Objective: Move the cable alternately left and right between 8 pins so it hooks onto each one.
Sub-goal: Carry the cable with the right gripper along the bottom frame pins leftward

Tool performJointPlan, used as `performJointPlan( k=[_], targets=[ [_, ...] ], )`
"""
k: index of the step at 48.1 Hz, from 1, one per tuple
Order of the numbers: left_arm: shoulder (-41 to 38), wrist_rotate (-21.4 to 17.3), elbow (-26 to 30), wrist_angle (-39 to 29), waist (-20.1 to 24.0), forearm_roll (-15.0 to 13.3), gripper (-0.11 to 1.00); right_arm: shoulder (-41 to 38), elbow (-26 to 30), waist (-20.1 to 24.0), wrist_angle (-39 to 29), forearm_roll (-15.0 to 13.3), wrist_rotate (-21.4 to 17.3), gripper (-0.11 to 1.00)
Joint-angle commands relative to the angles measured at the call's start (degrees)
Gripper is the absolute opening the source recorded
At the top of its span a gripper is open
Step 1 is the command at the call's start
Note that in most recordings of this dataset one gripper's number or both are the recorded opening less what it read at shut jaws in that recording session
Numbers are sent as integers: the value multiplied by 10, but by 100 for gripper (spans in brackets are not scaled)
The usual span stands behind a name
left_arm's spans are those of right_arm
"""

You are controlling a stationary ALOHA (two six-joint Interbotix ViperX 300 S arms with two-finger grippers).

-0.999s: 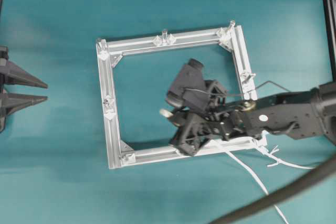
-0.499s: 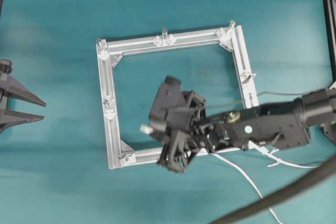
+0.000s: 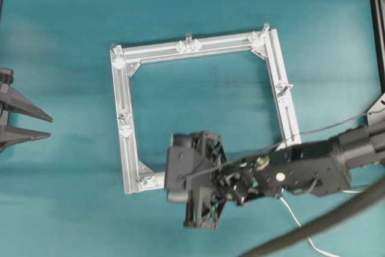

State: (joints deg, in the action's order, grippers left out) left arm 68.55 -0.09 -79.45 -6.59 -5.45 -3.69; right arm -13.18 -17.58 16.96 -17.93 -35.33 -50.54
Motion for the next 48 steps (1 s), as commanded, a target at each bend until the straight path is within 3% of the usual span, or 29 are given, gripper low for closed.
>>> performJointPlan(
  k=[1,6,11,25,38,48],
  targets=[
    [-4,-2,7,2,-2,3,44,-2,33,21,4,-3,23,15],
    [-4,-2,10,2,-2,3,44,-21,59,40,-5,0,63,15],
    [-4,-1,10,2,-2,3,44,-33,82,47,-22,1,78,15],
    [-4,-1,9,3,-2,3,44,-69,143,61,-28,1,79,15],
    [-4,4,11,2,-2,3,44,-145,255,59,-71,9,76,15],
    [-4,11,11,2,-2,3,44,-196,338,36,-135,43,71,15]
  ],
)
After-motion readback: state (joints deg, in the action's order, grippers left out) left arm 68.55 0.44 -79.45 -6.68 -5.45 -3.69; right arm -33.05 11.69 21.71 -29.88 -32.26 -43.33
